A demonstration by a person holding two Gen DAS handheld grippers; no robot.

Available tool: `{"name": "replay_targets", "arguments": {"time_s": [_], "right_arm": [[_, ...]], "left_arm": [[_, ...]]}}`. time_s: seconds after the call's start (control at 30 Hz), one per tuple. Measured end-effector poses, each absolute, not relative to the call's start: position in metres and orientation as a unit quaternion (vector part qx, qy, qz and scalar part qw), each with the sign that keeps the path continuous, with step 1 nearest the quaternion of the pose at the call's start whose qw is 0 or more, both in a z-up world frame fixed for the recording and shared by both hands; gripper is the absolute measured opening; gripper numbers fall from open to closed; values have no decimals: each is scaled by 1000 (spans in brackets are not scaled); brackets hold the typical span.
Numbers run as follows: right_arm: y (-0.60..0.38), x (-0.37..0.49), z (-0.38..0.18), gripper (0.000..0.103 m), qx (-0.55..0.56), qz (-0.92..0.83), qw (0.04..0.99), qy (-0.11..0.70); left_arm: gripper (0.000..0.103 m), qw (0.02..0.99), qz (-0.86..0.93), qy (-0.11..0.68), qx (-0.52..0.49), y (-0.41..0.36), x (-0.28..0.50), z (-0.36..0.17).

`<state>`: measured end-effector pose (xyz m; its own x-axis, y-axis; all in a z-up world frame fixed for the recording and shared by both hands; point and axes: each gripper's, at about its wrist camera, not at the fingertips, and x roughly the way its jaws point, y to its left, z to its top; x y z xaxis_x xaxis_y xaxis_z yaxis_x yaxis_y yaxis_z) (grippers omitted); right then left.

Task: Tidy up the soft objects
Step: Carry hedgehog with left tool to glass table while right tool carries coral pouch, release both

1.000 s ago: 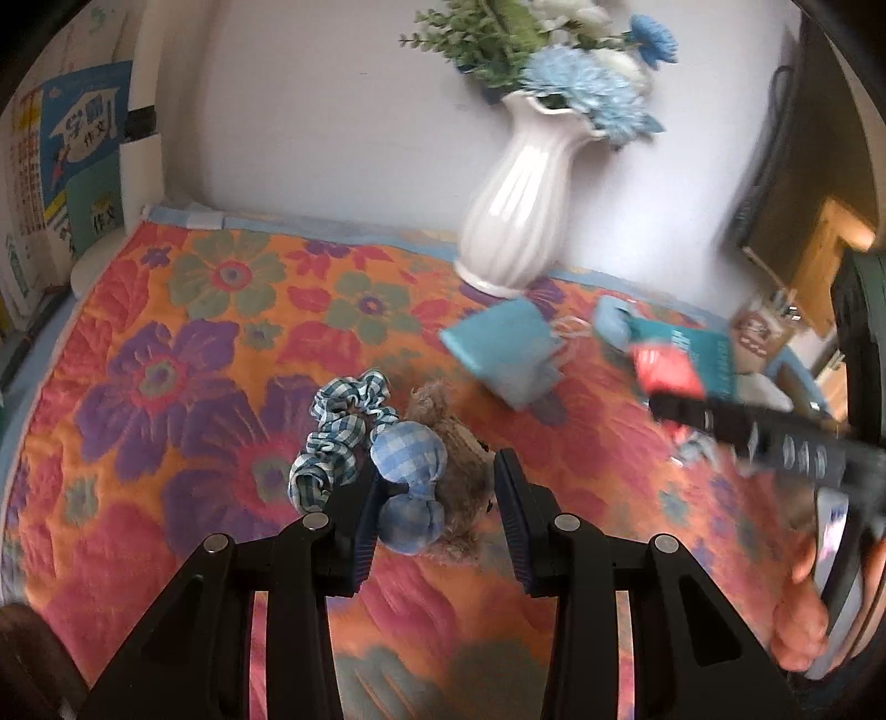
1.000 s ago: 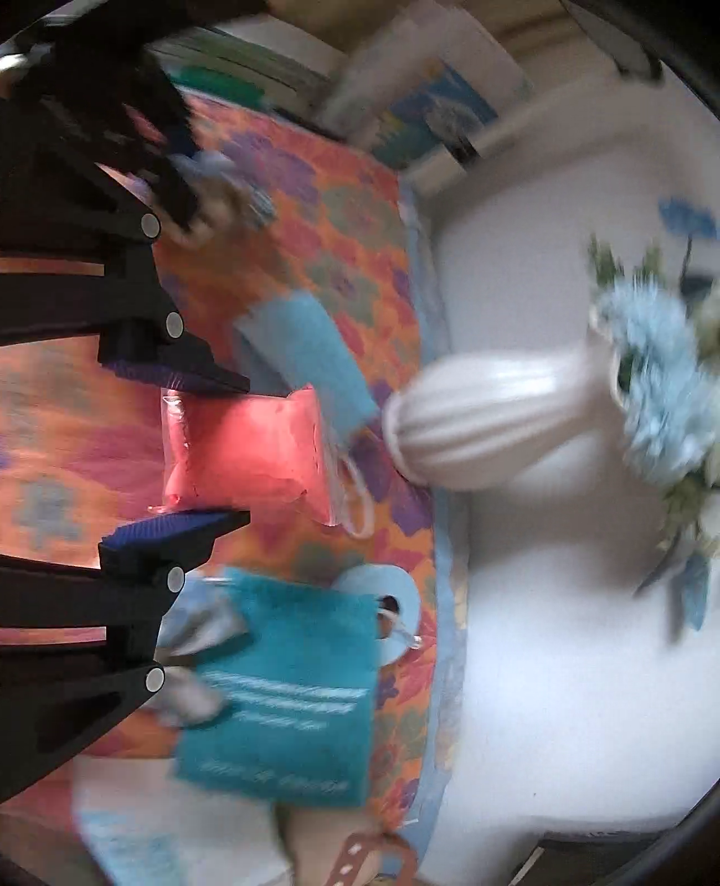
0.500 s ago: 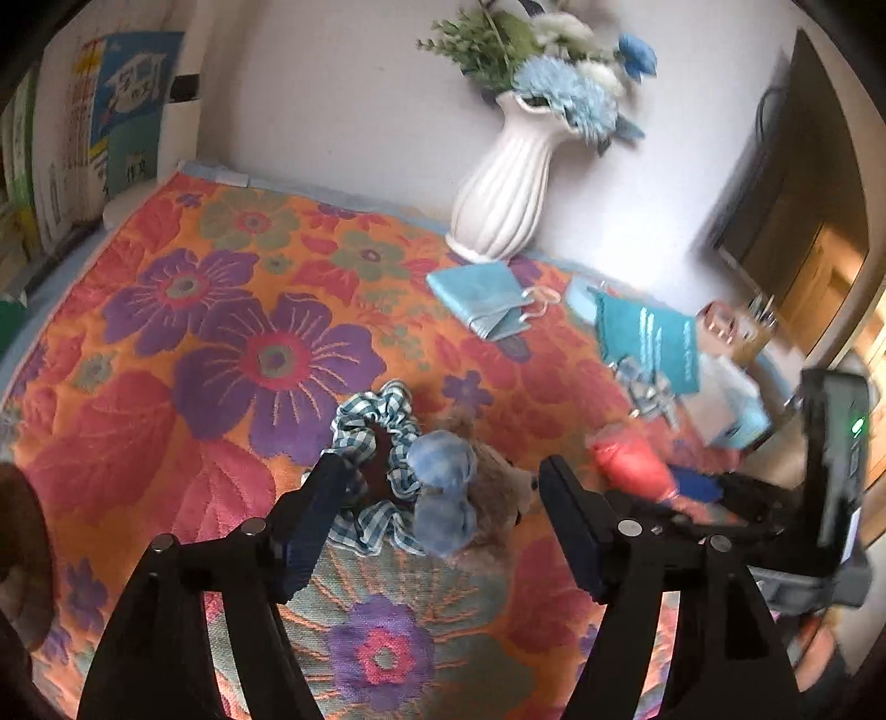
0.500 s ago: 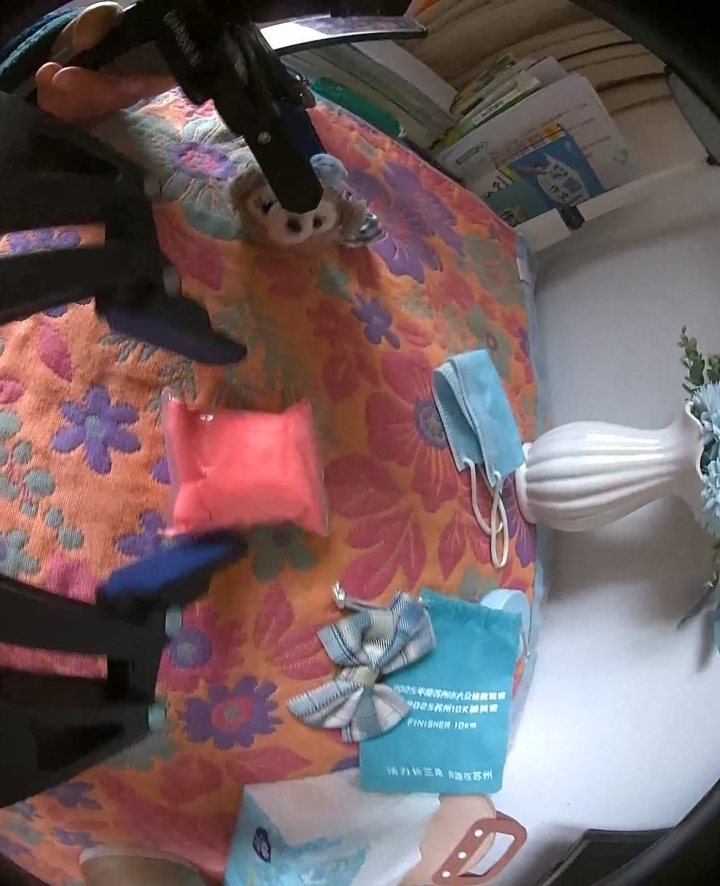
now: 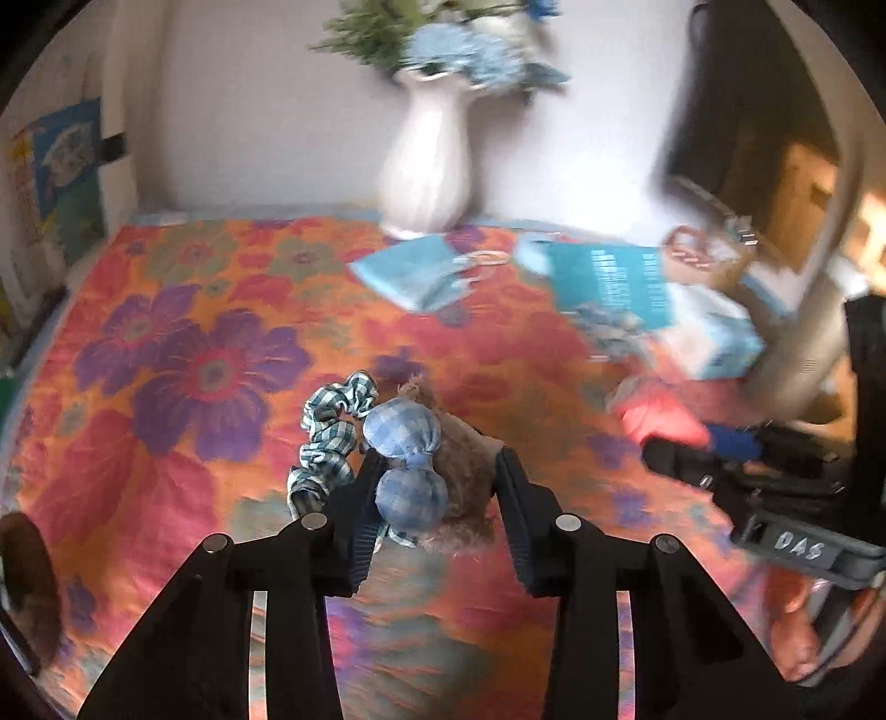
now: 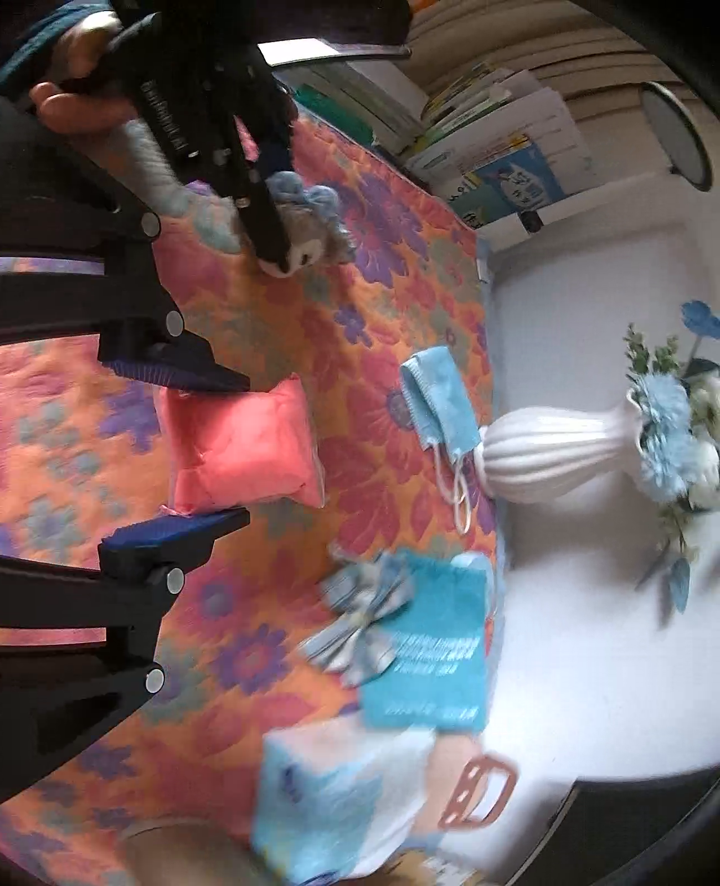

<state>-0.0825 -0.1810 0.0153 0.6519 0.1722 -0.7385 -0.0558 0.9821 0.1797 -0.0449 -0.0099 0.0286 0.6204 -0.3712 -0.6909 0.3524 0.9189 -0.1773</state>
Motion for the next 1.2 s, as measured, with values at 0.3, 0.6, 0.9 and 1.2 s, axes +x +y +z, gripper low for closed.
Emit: {"name": "replay_targets", "arguments": {"time_s": [0.3,0.6,0.9,1.2], "right_arm": [[-278,-166,25,39,147,0,881,449],[-377,-246,56,39,189,-73,887,416],[-456,-290,85,39,240,-128,896,350],[-536,-270,117,39,254,-169,905,298]], "left_arm": [[36,860,-355,366,-19,-96,-99,63],[36,808,-476,348,-5,-193,-143,96],[36,766,-551,328,47,-299,-168,120],[36,825,-479,282,104,-401,-167,134]]}}
